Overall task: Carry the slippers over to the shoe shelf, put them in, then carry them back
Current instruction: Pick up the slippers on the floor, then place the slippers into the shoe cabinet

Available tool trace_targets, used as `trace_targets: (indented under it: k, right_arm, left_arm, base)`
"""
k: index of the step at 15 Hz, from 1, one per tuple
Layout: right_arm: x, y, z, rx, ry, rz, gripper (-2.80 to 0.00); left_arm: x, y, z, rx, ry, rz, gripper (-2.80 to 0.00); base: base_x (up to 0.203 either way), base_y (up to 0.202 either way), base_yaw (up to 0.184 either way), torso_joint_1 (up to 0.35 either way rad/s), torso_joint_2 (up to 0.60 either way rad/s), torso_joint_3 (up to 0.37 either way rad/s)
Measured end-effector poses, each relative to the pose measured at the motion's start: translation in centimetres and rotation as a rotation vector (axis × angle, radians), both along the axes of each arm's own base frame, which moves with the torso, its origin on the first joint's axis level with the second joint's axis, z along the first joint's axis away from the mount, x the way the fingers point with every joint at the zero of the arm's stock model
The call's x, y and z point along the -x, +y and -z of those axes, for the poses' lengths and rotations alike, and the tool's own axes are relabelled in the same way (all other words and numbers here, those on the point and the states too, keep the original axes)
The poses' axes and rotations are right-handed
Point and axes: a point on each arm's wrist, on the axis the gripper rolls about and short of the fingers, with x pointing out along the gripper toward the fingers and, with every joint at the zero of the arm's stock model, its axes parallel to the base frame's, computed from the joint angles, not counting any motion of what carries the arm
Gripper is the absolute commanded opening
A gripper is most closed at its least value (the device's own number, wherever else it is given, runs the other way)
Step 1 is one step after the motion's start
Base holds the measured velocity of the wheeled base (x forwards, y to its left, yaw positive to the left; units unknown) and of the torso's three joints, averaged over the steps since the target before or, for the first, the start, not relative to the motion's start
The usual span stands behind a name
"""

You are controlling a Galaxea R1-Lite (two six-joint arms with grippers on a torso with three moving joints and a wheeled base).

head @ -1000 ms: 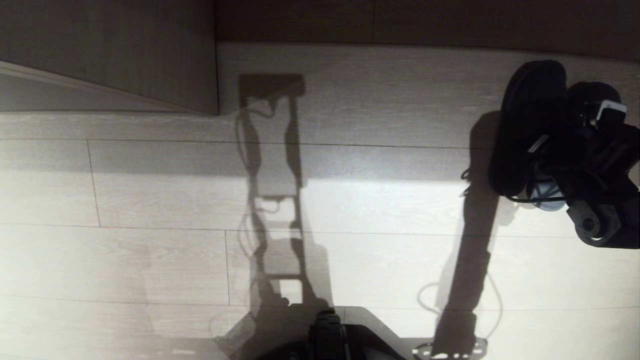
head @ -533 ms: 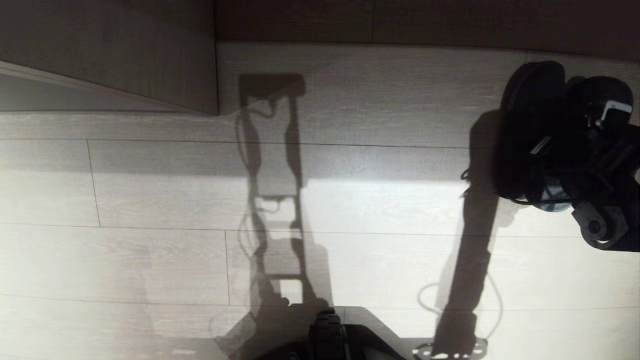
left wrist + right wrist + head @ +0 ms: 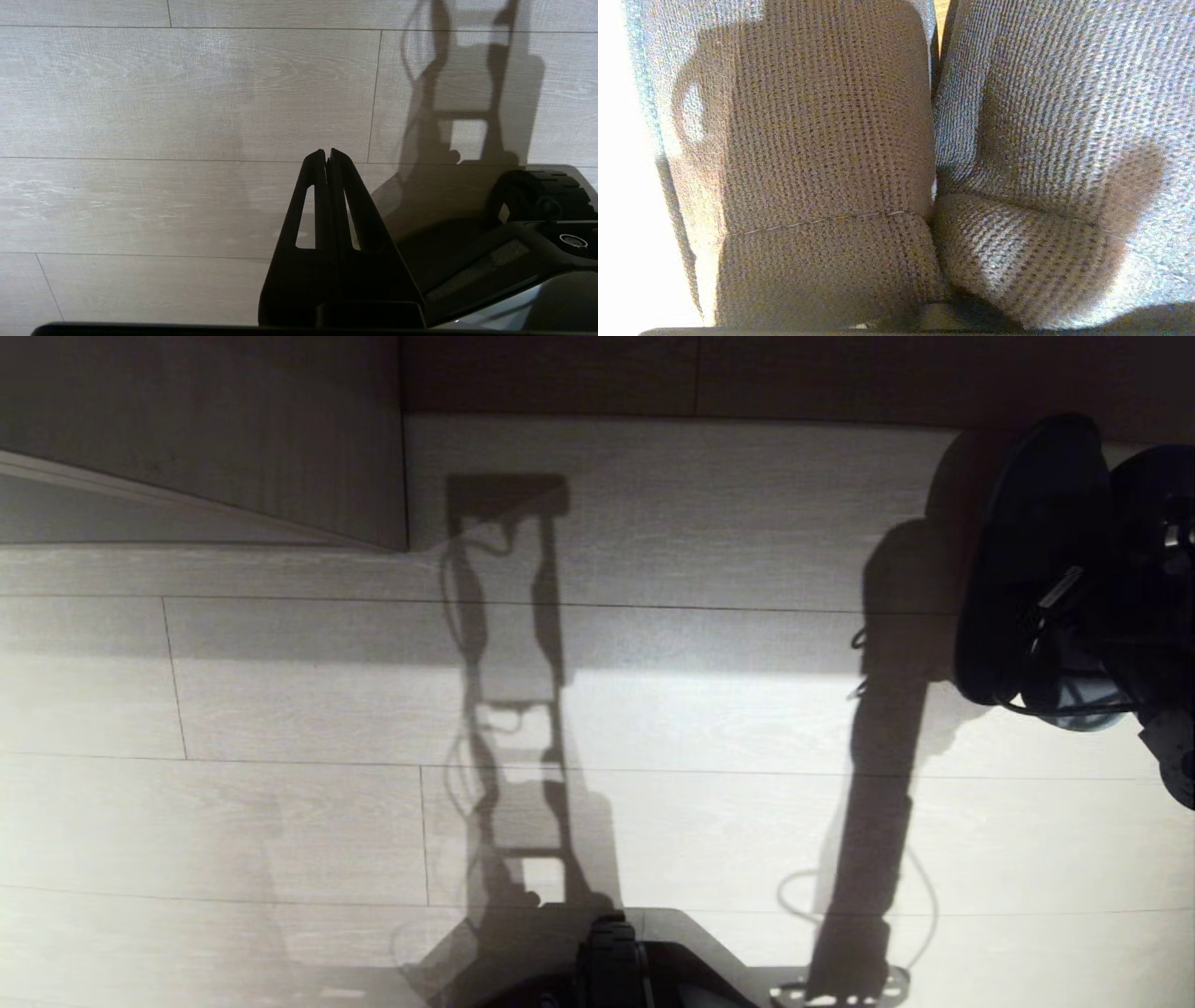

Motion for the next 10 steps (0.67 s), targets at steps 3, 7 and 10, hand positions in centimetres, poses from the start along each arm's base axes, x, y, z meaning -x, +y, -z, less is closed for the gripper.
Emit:
trace_targets:
  k: [3, 7, 10]
  right_arm:
    - [2.5, 1.7, 0.4, -0.003, 0.052, -0.045, -2.8]
    - [6.7, 4.1, 2.5, -0.004, 0.213, -0.164, -2.8]
    - [10.2, 5.7, 3.9, 0.009, 0.317, -0.227, -2.8]
  left_arm:
    - [0.0, 0.0, 0.0, 0.0, 0.0, 0.0, -2.8]
    - [0.0, 0.0, 0.0, 0.0, 0.0, 0.0, -2.8]
    - [0.0, 0.0, 0.0, 0.0, 0.0, 0.0, -2.8]
  base:
    - [0.0, 0.0, 0.0, 0.0, 0.0, 0.0]
    - [0.0, 0.0, 0.0, 0.0, 0.0, 0.0]
    - [0.0, 0.0, 0.0, 0.0, 0.0, 0.0]
